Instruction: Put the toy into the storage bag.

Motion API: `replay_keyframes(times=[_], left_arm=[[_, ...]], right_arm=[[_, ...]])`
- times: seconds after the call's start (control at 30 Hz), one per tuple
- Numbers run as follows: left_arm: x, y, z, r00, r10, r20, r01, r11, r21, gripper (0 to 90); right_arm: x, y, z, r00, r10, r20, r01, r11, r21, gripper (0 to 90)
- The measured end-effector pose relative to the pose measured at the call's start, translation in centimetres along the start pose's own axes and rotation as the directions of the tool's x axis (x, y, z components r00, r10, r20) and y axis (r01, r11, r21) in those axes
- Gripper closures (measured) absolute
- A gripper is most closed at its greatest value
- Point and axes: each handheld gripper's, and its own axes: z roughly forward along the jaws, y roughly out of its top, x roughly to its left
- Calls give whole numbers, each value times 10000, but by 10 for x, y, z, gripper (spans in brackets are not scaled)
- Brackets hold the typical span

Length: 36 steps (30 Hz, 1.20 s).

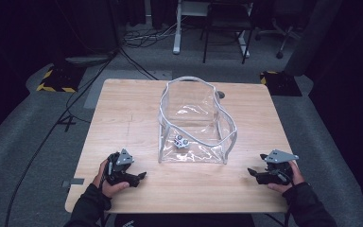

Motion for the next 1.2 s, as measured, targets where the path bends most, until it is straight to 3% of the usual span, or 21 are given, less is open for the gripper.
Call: replay_keyframes(times=[0.23, 0.63, 0.77, 0.97, 1.2], left_arm=[[0, 0, 0, 10000, -1, 3, 1, 10000, 8, 134], [0, 0, 0, 10000, -70, -7, 70, 10000, 29, 134], [0, 0, 0, 10000, -72, -5, 72, 10000, 28, 134], [0, 0, 0, 9999, -131, -2, 131, 9999, 0, 134], [-1, 0, 1, 9997, -256, -18, 256, 9997, -13, 134]], right_arm=[[0, -13, -3, 9999, 129, -71, -129, 9999, 81, 216], [-3, -39, -8, 9961, 841, -248, -839, 9964, 99, 207], [-8, -50, -12, 9865, 1585, -399, -1591, 9872, -119, 204], [-7, -56, -15, 9798, 2000, -74, -2001, 9791, -359, 196], [-8, -56, -15, 9784, 2069, 41, -2067, 9781, -256, 170]])
